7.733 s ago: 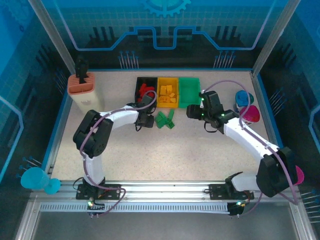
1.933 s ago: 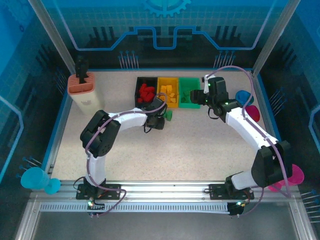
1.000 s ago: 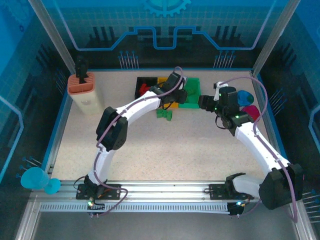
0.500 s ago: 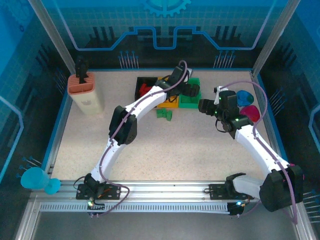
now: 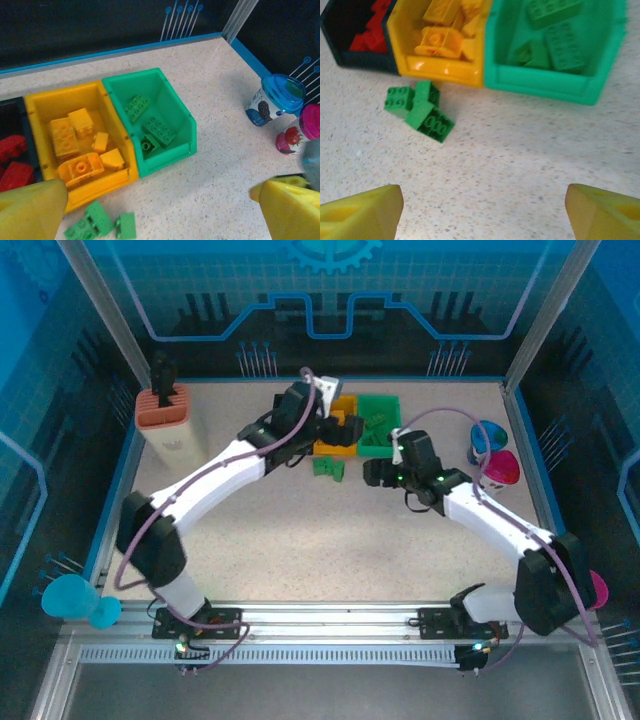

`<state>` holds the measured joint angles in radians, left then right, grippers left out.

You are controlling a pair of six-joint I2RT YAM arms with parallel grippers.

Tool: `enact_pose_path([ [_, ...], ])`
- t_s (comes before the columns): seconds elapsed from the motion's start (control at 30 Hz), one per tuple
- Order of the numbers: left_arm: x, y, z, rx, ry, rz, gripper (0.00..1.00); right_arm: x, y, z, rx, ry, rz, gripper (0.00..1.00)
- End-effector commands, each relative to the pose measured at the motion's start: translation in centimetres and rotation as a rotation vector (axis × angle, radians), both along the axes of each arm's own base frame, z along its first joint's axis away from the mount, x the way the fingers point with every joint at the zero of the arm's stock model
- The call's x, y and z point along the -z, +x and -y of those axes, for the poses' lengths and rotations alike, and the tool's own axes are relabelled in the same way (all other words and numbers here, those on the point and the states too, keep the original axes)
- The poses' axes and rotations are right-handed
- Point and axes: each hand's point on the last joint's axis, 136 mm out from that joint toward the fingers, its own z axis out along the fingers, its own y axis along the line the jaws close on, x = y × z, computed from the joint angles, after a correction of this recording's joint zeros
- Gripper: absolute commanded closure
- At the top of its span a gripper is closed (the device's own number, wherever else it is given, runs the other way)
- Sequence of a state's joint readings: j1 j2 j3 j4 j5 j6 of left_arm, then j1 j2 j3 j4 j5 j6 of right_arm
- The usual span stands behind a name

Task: Sort the legos into containers by color
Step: Pick up the lego from the center of the table.

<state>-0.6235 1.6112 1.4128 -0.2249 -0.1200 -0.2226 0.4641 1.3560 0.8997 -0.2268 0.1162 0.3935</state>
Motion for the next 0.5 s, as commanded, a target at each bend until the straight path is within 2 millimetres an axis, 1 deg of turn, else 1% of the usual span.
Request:
enact_pose_path([
  [0.0, 4.1, -2.0, -2.6, -0.07, 0.033, -0.072, 0.01, 0.3, 0.6, -2.8, -0.033, 0.002, -0.025, 0.14],
  [0.1, 5.9, -4.3, -4.7, -0.108, 0.039, -0.107, 0.02, 1.7, 1.0, -5.1, -0.048, -0.009, -0.057, 0.14],
  [0.17, 6.9, -5.6, -6.0, -0.133, 0.043, -0.126, 0.02, 2.6, 1.6, -6.2, -0.046, -0.013, -0.08, 0.14],
  [0.2, 7.0, -6.2, -6.6, -0.145, 0.04, -0.13, 0.02, 3.1, 2.0, -6.7, -0.039, -0.013, -0.092, 0.14],
  [0.37, 8.7, -9.3, -9.4, -0.195, 0.043, -0.163, 0.03, 5.0, 4.0, -8.8, -0.015, -0.009, -0.14, 0.17],
  [0.47, 9.2, -10.9, -10.9, -0.223, 0.038, -0.168, 0.04, 6.0, 4.9, -9.3, 0.018, -0.034, -0.16, 0.2],
])
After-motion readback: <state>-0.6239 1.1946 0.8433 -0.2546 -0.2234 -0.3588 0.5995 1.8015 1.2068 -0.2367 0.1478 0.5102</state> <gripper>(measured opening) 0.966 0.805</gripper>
